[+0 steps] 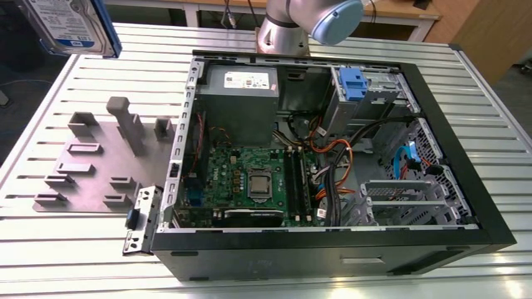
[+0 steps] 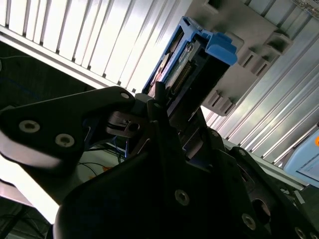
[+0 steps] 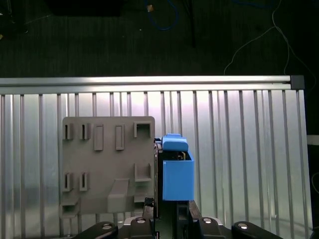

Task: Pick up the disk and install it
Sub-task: 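Pick up the disk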

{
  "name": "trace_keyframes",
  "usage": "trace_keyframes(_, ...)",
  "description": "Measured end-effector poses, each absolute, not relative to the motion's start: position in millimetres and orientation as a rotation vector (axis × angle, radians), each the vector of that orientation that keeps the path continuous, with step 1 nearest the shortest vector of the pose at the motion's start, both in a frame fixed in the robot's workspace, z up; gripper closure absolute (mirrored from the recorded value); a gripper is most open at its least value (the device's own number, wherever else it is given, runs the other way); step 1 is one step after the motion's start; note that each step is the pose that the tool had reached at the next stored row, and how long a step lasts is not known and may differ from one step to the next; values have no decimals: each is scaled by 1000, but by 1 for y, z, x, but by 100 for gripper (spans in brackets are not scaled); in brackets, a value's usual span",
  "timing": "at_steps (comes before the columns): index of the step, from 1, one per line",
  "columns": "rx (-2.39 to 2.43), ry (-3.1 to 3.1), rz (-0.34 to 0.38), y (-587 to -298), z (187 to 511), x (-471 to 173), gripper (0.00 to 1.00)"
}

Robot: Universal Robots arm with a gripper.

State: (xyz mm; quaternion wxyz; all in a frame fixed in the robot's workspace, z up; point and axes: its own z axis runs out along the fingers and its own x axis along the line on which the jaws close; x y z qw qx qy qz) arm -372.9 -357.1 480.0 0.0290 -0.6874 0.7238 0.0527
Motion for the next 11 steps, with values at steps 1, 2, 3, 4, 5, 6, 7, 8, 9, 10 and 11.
trace_keyframes(1,-2121,2233,163,-357,480,-372,65)
trace_keyframes(2,-2121,2232,163,-357,480,-371,65)
trace_keyframes(3,-2121,2233,163,-357,480,-370,65)
trace_keyframes(4,-2121,2233,163,-357,480,-369,65)
trace_keyframes(5,-2121,2233,163,-357,480,-367,65)
trace_keyframes(6,-2121,2233,163,-357,480,-365,65)
trace_keyframes(7,-2121,2233,163,-357,480,-363,65)
trace_keyframes(8,-2121,2233,163,-357,480,-361,65)
trace_keyframes(9,-2121,2233,163,-357,480,-359,65)
trace_keyframes(10,-2121,2233,163,-357,480,-357,65)
trace_keyframes(11,-2121,2233,163,-357,480,-355,65)
